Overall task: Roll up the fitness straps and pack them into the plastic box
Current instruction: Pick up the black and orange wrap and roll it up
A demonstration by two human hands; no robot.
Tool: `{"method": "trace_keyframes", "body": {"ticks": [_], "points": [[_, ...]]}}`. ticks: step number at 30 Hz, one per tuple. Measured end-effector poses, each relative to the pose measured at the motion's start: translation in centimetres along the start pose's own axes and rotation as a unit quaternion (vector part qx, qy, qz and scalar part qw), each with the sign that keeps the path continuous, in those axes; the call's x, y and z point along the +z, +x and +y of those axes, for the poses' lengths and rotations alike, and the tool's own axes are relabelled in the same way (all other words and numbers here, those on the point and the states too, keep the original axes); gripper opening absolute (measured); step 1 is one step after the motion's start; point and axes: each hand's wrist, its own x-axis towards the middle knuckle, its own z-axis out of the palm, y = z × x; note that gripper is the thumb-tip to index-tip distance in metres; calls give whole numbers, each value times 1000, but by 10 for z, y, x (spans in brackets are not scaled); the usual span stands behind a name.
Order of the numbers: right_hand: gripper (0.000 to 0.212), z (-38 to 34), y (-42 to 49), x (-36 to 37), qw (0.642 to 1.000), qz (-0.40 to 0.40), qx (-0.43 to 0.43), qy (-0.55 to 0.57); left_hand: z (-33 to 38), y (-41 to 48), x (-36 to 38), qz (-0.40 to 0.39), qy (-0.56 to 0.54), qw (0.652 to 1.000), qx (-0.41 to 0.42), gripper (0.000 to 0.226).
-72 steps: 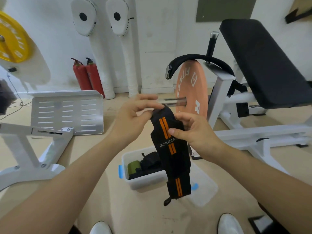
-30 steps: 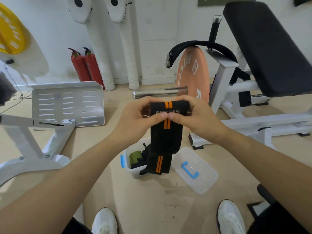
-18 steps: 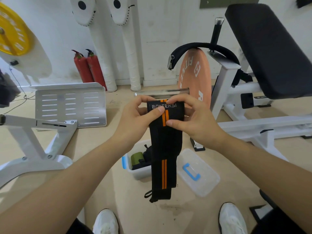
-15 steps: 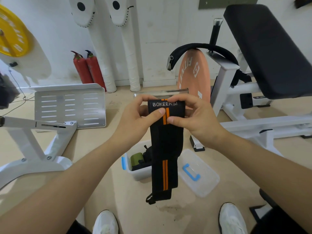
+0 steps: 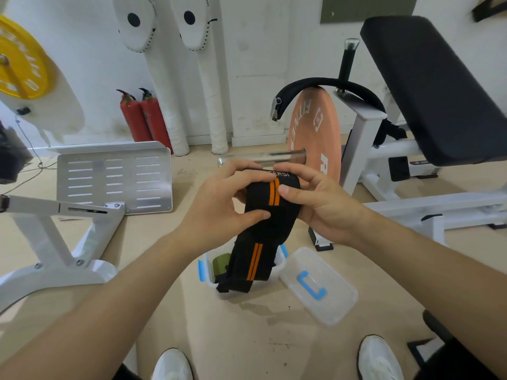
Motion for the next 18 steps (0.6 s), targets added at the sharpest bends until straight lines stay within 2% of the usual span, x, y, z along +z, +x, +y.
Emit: {"method": "trace_keyframes", "body": {"ticks": [4, 6, 9, 11, 14, 18], "points": [[46, 0, -2, 1, 1000, 3, 17, -16, -4, -1, -6, -3, 84, 995, 56, 56], [46, 0, -4, 0, 999, -4, 22, -25, -3, -1, -6, 1, 86, 994, 67, 54], [58, -1, -8, 0, 997, -55, 15, -55, -1, 0, -6, 13, 22, 999, 40, 52], [64, -2, -12, 0, 988, -67, -25, -137, 1, 2, -7, 23, -26, 999, 3, 49], [61, -6, -15, 1, 965, -42, -93, -244, 5, 2, -9, 26, -112, 992, -48, 45], [52, -6, -14, 1, 931, 4, -171, -322, 9, 2, -4, 33, -145, 986, -68, 37]]}}
